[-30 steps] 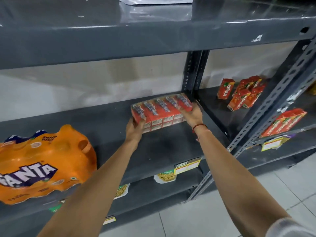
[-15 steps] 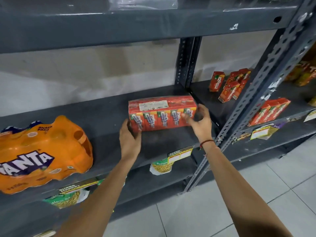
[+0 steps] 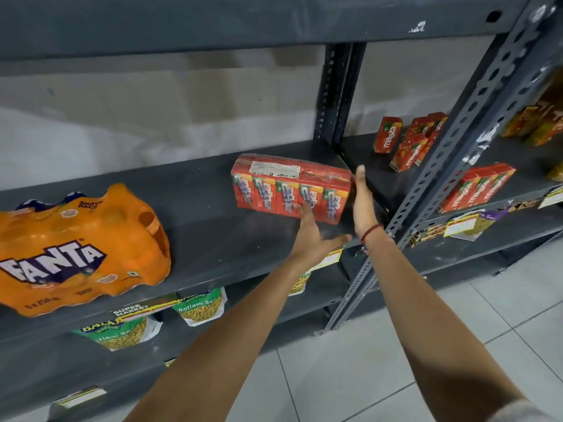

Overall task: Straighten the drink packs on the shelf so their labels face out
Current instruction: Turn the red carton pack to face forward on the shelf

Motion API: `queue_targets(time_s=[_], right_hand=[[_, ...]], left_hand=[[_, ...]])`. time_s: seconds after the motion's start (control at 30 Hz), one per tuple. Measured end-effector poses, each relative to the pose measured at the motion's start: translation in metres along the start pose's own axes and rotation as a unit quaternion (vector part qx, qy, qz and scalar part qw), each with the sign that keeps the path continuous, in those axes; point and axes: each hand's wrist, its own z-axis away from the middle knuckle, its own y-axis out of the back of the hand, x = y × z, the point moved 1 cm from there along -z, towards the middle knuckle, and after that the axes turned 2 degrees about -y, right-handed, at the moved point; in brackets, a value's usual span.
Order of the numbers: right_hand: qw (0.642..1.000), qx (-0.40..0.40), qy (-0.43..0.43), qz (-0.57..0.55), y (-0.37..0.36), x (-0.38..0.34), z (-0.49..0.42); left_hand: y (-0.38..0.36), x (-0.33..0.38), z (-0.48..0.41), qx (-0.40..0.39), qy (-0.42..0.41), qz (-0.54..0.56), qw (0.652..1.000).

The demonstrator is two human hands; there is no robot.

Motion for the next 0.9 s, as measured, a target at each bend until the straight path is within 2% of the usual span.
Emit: queue_targets(time_s=[0.17,0.3,0.4,0.47,0.53,0.57,0.63,0.73,0.8,0.9], right_hand=[[0.992,0.099,0.071,-0.045,-0.019,0.018,0.059],[0.981,0.133,0.089,-0.107,-0.063,0.031,0.108],[0.99,0.075,0.094,-0.077,-0.104,0.04,0.132],[0.993,-0.008,0.11,-0.034,-0.125,0.038,0.14],[0.989,-0.093,0.113,0.023,-0.133,0.03,0.135],[0.987,-0.102,0.116,0.048,-0.131,0.024,0.128],[0.989,-0.041,0.129,0.062,-0.116,0.011,0.101],[0.991,0.066,0.104,0.045,-0.085,-0.007,0.048],[0.995,0.048,0.046,0.073,-0.073,-0.018,0.016],[0.998,-0.028,-0.033,0.055,-0.069,-0.019,-0.032]], left_hand=[[0.03,-0.008,0.009,0.033,-0.039,0.013,0.999],[0.097,-0.027,0.018,-0.03,-0.06,0.006,0.998],[0.138,-0.04,0.029,0.025,-0.034,0.047,0.998],[0.156,-0.05,0.031,0.103,0.006,0.087,0.991],[0.167,-0.055,0.033,0.2,0.03,0.08,0.976],[0.169,-0.055,0.035,0.246,0.035,0.076,0.966],[0.162,-0.046,0.044,0.296,0.018,0.082,0.952],[0.137,-0.032,0.054,0.277,-0.021,0.073,0.958],[0.125,-0.031,0.054,0.258,-0.047,0.05,0.964],[0.122,-0.031,0.048,0.28,-0.039,0.015,0.959]])
